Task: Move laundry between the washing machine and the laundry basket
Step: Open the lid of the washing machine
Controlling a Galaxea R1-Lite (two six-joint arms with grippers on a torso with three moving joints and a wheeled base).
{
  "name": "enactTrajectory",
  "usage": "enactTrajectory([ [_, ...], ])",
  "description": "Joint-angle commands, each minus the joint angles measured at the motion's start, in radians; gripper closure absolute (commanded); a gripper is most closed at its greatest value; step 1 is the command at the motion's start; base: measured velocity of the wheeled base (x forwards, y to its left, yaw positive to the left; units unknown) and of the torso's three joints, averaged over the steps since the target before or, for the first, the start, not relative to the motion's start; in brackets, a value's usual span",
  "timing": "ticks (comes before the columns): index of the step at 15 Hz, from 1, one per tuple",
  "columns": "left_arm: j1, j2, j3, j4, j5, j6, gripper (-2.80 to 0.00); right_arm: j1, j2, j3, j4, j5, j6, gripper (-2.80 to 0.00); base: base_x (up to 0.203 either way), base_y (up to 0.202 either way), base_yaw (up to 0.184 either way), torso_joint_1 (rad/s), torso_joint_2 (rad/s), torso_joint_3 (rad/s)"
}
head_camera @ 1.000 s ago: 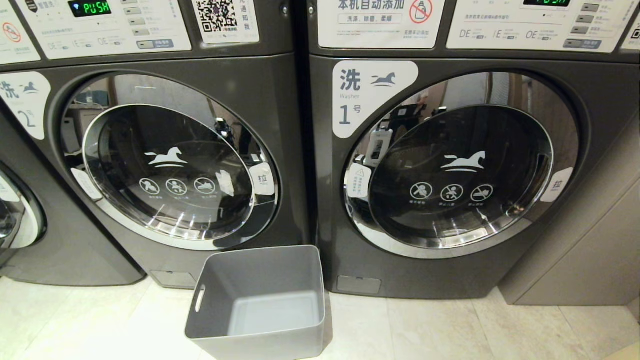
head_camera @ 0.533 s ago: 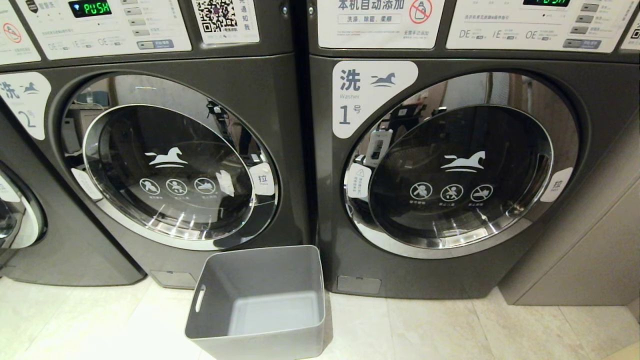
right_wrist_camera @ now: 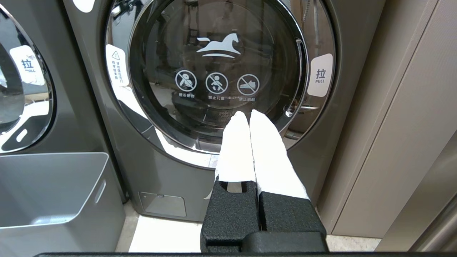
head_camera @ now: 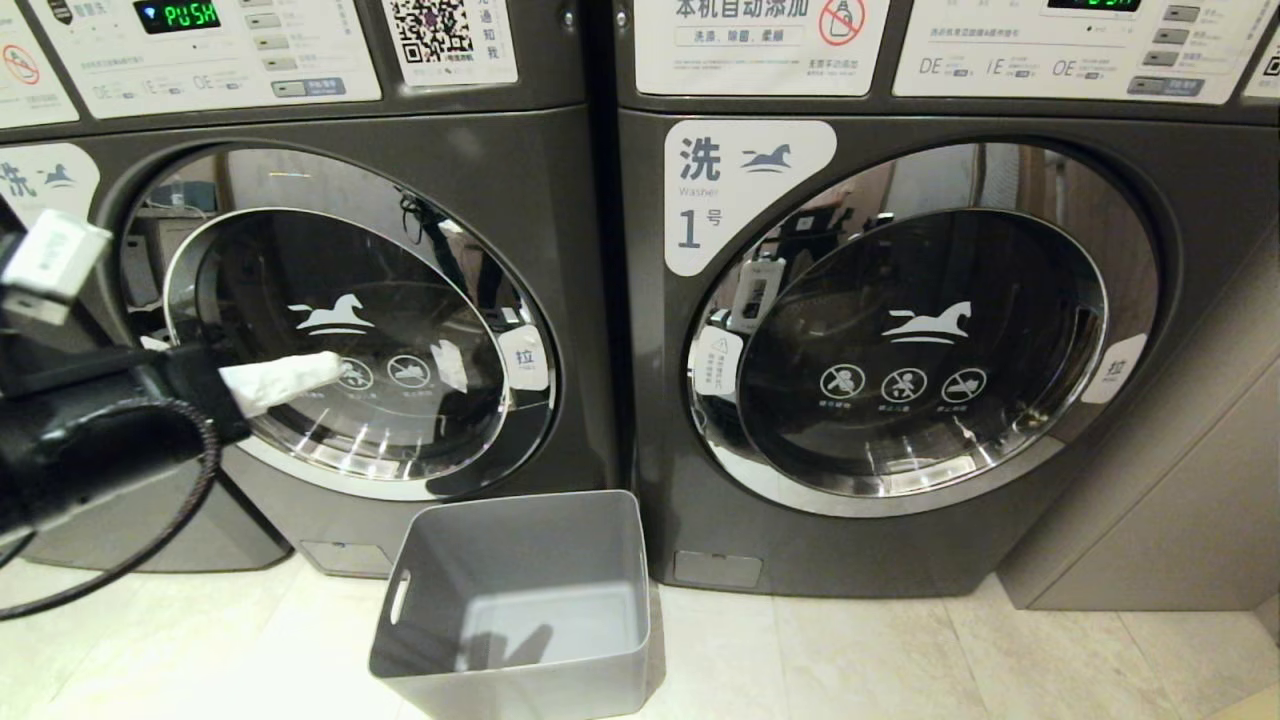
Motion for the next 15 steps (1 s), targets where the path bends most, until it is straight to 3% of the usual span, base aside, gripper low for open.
enactTrajectory([
  [1,0.071,0.307,-0.003,-0.185,-0.131,-0.016,0.0,0.0,0.002,0.04,-0.002,0.001,0.0,0.0,0.0,0.0,0.0,0.0,0.0,0.0],
  [4,0.118,0.441,-0.006,-0.286,-0.222,0.052,0.0,0.0,0.002,0.04,-0.002,0.001,0.0,0.0,0.0,0.0,0.0,0.0,0.0,0.0],
  [5,0.12,0.476,-0.011,-0.305,-0.227,0.09,-2.8,0.0,0.002,0.04,-0.002,0.001,0.0,0.0,0.0,0.0,0.0,0.0,0.0,0.0],
  [8,0.119,0.554,-0.002,-0.429,-0.231,0.182,-2.8,0.0,0.002,0.04,-0.002,0.001,0.0,0.0,0.0,0.0,0.0,0.0,0.0,0.0],
  [12,0.086,0.668,-0.05,-0.596,-0.232,0.212,-2.8,0.0,0.002,0.04,-0.002,0.001,0.0,0.0,0.0,0.0,0.0,0.0,0.0,0.0],
  [15,0.049,0.7,-0.1,-0.627,-0.233,0.215,-2.8,0.0,0.002,0.04,-0.002,0.001,0.0,0.0,0.0,0.0,0.0,0.0,0.0,0.0],
])
